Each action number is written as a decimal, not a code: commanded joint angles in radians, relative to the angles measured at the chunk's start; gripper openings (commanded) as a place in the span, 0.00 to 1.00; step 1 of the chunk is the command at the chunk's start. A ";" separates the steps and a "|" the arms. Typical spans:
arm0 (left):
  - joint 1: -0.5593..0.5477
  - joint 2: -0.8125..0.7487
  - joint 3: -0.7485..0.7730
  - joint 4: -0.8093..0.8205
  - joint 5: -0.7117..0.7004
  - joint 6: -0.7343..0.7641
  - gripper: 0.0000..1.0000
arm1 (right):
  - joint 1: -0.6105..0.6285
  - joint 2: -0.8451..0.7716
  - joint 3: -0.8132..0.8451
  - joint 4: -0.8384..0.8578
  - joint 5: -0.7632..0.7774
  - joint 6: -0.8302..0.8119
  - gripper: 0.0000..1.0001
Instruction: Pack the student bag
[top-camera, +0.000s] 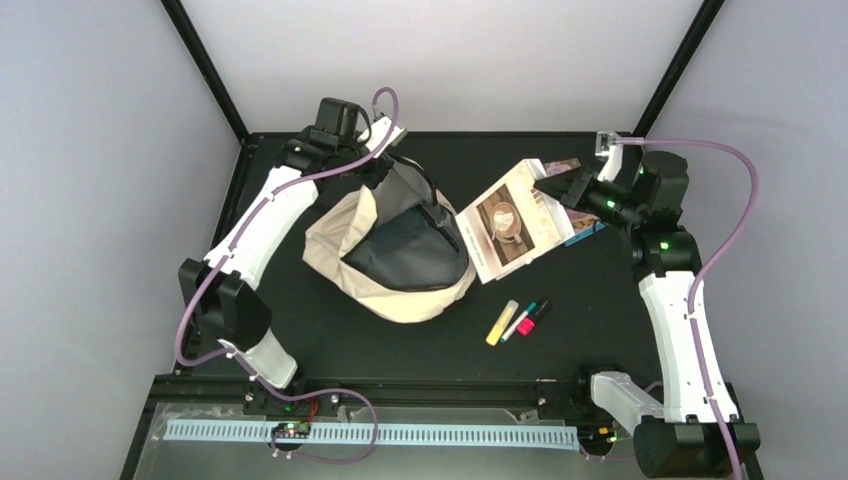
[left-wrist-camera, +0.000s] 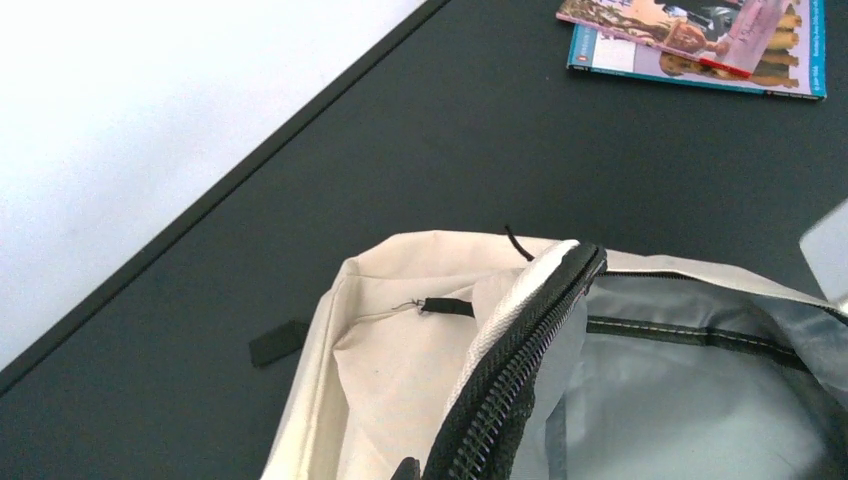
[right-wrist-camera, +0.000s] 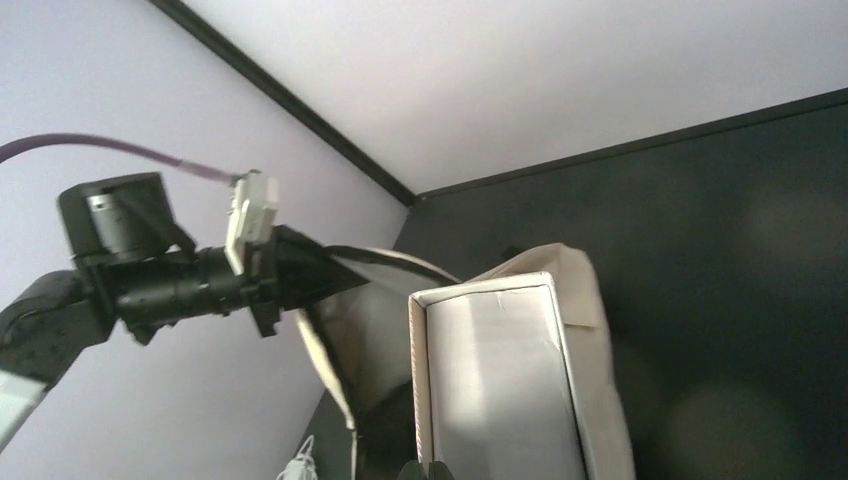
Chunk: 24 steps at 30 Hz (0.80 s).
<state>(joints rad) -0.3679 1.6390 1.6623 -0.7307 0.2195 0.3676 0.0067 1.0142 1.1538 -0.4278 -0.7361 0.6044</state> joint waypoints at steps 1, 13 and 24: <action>0.003 0.024 0.035 0.064 0.060 -0.032 0.02 | 0.048 0.007 0.031 0.040 0.003 0.053 0.01; -0.052 0.069 -0.018 0.028 0.123 -0.004 0.02 | 0.221 0.092 0.141 0.084 0.047 0.114 0.01; -0.055 0.013 0.016 0.063 0.085 -0.013 0.02 | 0.417 0.193 0.044 0.364 0.133 0.317 0.01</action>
<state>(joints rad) -0.4202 1.7012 1.6337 -0.7319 0.3149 0.3626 0.3721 1.1740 1.2583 -0.2272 -0.6544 0.8101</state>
